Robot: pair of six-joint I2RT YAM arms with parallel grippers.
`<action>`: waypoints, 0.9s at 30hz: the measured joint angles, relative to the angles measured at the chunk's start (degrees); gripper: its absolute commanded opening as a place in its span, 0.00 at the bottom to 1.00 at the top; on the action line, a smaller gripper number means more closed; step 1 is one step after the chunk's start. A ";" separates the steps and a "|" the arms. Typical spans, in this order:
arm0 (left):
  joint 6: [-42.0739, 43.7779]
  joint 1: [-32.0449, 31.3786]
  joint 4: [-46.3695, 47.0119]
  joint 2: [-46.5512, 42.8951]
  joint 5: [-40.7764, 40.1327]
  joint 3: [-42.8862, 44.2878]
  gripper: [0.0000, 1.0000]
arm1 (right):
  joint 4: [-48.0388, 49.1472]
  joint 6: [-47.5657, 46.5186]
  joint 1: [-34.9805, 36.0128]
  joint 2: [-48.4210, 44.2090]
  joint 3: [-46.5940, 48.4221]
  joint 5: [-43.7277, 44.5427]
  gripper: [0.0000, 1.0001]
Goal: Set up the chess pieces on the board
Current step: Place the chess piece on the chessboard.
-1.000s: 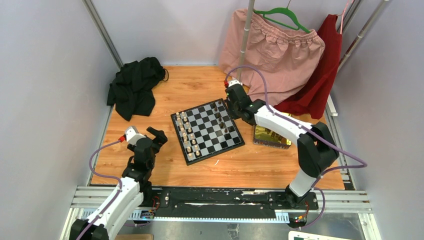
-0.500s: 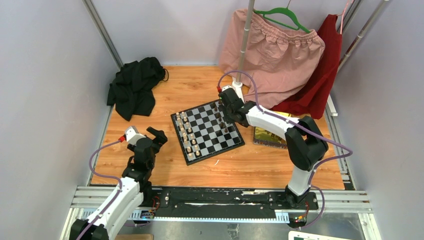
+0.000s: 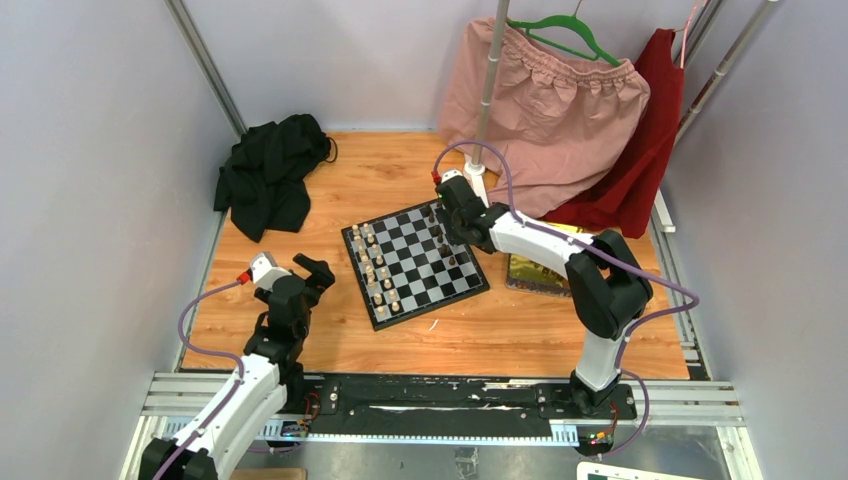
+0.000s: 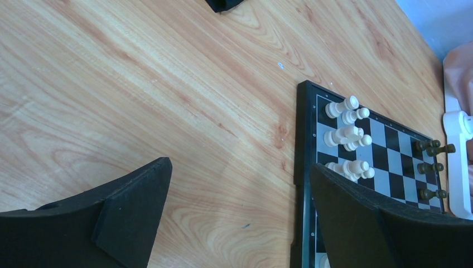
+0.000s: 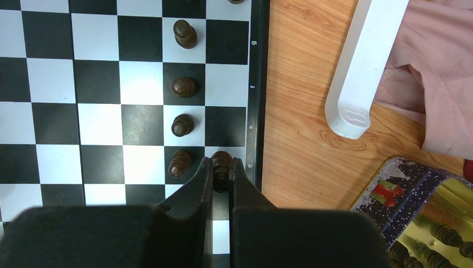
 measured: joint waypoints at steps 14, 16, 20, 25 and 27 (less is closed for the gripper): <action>0.02 0.00 0.37 0.48 0.00 0.00 1.00 | 1.46 -1.49 0.00 2.29 0.22 0.33 0.00; 0.02 0.00 0.37 0.66 0.00 0.00 1.00 | 1.51 -1.66 0.00 2.80 0.76 0.46 0.00; 0.00 0.00 0.42 0.70 0.00 0.00 1.00 | 1.75 -1.86 0.00 3.67 1.75 0.79 0.00; 0.02 0.02 0.46 0.94 0.02 0.00 1.00 | 1.73 -2.14 0.00 3.78 1.95 0.92 0.00; 0.02 0.00 0.59 1.01 0.02 0.00 1.00 | 1.73 -2.25 0.00 3.93 2.12 0.94 0.00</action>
